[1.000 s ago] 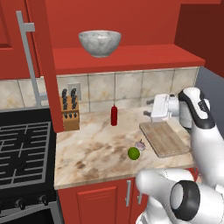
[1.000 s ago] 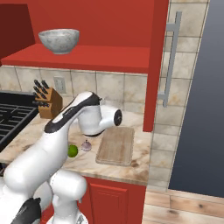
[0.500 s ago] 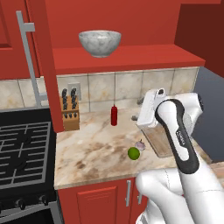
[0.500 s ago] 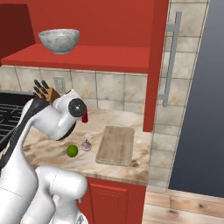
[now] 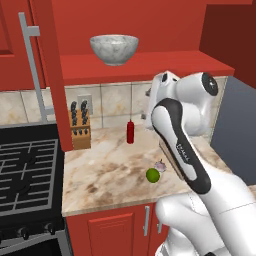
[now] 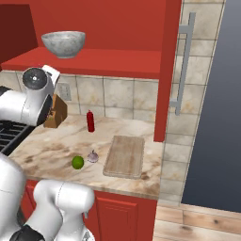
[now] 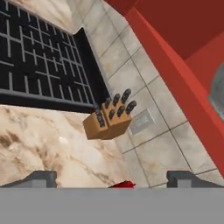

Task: Open the cabinet. Place the bowl and condiment on the counter. Then place the lime and garlic on the cutting board.

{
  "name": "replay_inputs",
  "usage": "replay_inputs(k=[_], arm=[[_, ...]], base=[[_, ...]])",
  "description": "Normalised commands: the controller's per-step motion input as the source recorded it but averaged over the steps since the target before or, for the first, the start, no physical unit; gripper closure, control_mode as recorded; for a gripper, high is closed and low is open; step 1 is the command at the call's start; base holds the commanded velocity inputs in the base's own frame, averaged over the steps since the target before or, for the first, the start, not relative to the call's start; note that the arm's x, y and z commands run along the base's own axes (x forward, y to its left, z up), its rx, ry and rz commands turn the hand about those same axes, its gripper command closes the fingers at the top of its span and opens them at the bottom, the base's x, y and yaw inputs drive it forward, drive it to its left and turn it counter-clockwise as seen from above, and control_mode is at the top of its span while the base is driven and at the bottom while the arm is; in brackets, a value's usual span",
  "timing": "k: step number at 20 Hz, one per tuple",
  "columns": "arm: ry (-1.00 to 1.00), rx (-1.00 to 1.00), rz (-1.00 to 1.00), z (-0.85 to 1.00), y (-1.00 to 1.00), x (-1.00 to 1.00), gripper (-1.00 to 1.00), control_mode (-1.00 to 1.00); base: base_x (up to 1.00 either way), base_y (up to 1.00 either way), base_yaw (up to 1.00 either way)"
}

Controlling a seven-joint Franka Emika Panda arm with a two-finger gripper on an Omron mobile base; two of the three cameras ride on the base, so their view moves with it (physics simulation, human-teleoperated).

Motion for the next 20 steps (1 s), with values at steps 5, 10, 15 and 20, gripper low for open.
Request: replay_inputs(k=[5, 10, 15, 20], arm=[[-0.05, -0.37, 0.00, 0.66, -0.03, 0.17, -1.00, -1.00], [-0.10, -0.37, 0.00, 0.47, -0.08, 0.13, -1.00, -1.00], [-0.17, -0.36, 0.00, 0.36, -0.04, -0.01, -1.00, -1.00], [-0.08, -0.21, -0.06, 0.28, 0.00, 0.06, -1.00, -1.00]], base=[[0.00, 0.00, 0.00], [0.00, 0.00, 0.00], [0.00, 0.00, 0.00], [0.00, 0.00, 0.00]])
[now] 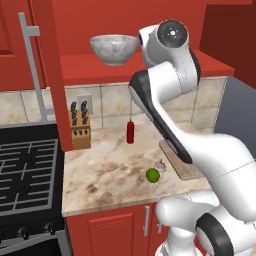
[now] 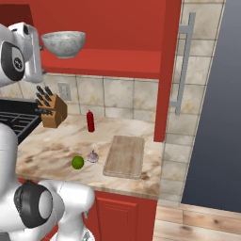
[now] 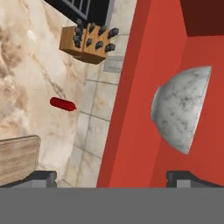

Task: Open the cabinet. Place the bowl and condiment on the counter. Then place the lime and garlic on the cutting board.

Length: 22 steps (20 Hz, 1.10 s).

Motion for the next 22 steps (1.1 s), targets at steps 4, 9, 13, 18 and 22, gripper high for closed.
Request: replay_inputs(k=[4, 9, 13, 18, 22], arm=[[0.02, -0.06, -0.16, 0.00, 0.09, 0.60, -1.00, -1.00], [-0.01, -0.01, -0.15, 0.03, 0.16, 0.58, -1.00, -1.00], [-0.10, -0.01, -0.05, 0.09, 0.22, 0.22, -1.00, -1.00], [-0.11, 0.00, 0.00, 0.07, 0.12, 0.17, -1.00, -1.00], [-0.05, 0.00, 0.00, 0.00, 0.11, 0.46, -1.00, -1.00]], base=[[0.00, 0.00, 0.00], [0.00, 0.00, 0.00], [0.00, 0.00, 0.00], [0.00, 0.00, 0.00], [0.00, 0.00, 0.00]])
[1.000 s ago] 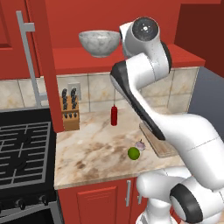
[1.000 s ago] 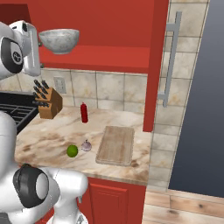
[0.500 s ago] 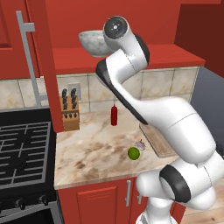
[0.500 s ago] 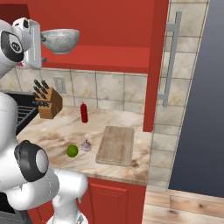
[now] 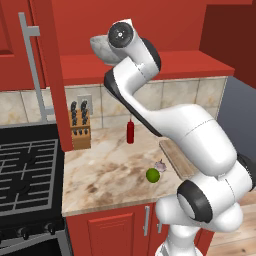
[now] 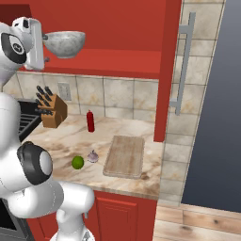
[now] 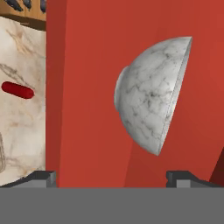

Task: Open the cabinet. Place the bowl and condiment on the counter. Then place the lime and garlic on the cutting board.

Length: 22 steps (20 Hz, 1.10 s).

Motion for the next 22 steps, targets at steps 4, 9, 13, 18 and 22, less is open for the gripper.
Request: replay_inputs(k=[4, 9, 13, 18, 22], arm=[[-0.01, 0.00, 0.00, 0.00, 0.08, 0.52, -1.00, -1.00], [-0.01, 0.00, 0.00, 0.00, 0.00, 0.44, -1.00, -1.00], [0.00, 0.00, 0.00, 0.00, 0.04, 0.47, -1.00, -1.00], [0.00, 0.00, 0.00, 0.00, 0.02, 0.39, -1.00, -1.00], [0.00, 0.00, 0.00, 0.00, 0.03, 0.29, -1.00, -1.00]], base=[[0.00, 0.00, 0.00], [0.00, 0.00, 0.00], [0.00, 0.00, 0.00], [0.00, 0.00, 0.00], [0.00, 0.00, 0.00]])
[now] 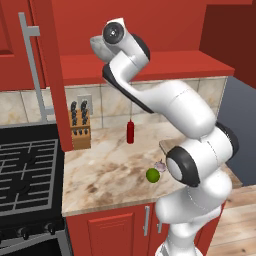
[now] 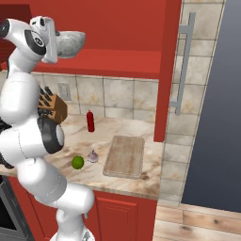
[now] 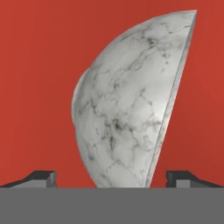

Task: Open the cabinet. Place the bowl and condiment on the counter. Then place the lime and garlic on the cutting board.

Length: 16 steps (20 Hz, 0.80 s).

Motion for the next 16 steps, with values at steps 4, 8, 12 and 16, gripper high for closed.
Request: replay_inputs(k=[4, 8, 12, 16], arm=[[0.00, 0.00, 0.00, -0.01, 0.00, 0.19, -1.00, -1.00], [0.00, 0.00, 0.00, -0.02, 0.00, 0.23, -1.00, -1.00], [0.00, 0.00, 0.00, -0.03, 0.00, 0.33, -1.00, -1.00], [0.00, 0.00, 0.00, -0.08, 0.00, 0.15, -1.00, -1.00]], base=[[0.00, 0.00, 0.00], [0.00, 0.00, 0.00], [0.00, 0.00, 0.00], [0.00, 0.00, 0.00]])
